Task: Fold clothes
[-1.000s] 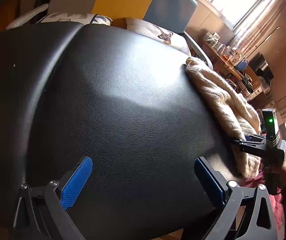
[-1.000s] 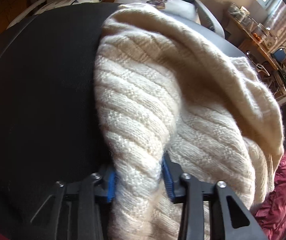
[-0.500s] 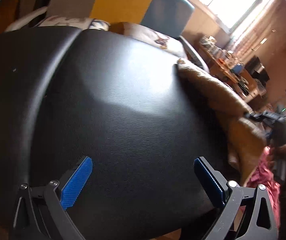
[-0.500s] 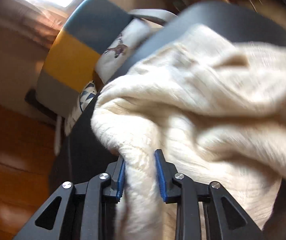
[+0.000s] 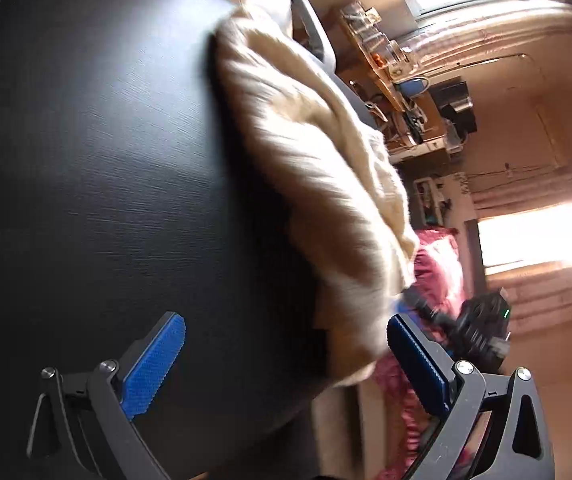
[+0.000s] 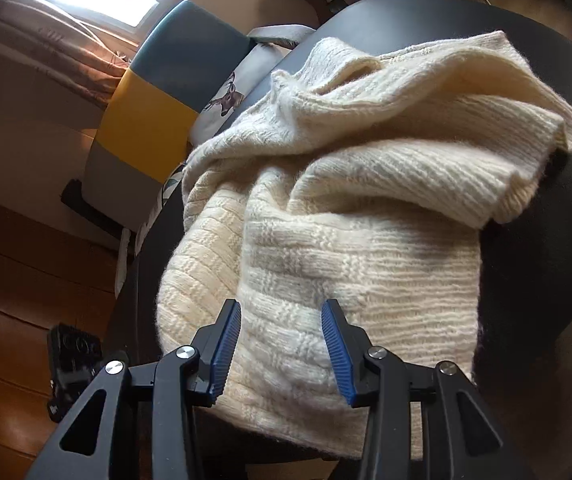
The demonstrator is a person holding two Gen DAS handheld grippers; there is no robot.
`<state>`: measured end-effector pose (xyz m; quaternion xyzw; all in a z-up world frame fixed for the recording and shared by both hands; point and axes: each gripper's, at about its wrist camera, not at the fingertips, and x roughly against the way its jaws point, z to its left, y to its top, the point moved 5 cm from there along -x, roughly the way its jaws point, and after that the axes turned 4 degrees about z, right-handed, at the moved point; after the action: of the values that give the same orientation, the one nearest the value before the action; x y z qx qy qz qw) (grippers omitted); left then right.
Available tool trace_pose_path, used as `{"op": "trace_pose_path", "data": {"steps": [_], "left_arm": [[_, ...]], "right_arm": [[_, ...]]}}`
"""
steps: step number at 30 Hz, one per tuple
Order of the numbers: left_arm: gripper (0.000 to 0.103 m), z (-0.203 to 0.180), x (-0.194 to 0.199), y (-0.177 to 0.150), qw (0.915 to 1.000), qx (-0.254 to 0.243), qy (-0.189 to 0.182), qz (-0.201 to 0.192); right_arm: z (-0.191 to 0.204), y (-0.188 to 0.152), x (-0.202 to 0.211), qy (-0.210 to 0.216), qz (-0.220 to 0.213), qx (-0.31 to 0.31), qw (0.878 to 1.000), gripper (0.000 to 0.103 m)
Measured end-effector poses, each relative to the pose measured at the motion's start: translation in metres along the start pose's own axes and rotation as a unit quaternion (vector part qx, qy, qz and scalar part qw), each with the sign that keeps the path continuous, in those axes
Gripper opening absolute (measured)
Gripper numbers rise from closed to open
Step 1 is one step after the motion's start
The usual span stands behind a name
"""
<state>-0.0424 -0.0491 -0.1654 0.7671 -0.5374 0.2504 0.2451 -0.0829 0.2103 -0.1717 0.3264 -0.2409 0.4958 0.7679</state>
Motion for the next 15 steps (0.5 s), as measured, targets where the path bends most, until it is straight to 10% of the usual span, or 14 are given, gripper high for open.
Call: {"op": "trace_pose_path", "data": {"steps": [10,15], "left_arm": [[0.098,0.0,-0.032,0.014,0.9917,0.111,-0.066,0.002],[0.076,-0.006,-0.05,0.015,0.9893,0.128,-0.069,0.013]], "right_arm": [[-0.013,-0.006,0.007,-0.003,-0.004,0.012,1.0,0.043],[-0.009,-0.006,0.009,-0.022,-0.006,0.037,0.999,0.043]]}}
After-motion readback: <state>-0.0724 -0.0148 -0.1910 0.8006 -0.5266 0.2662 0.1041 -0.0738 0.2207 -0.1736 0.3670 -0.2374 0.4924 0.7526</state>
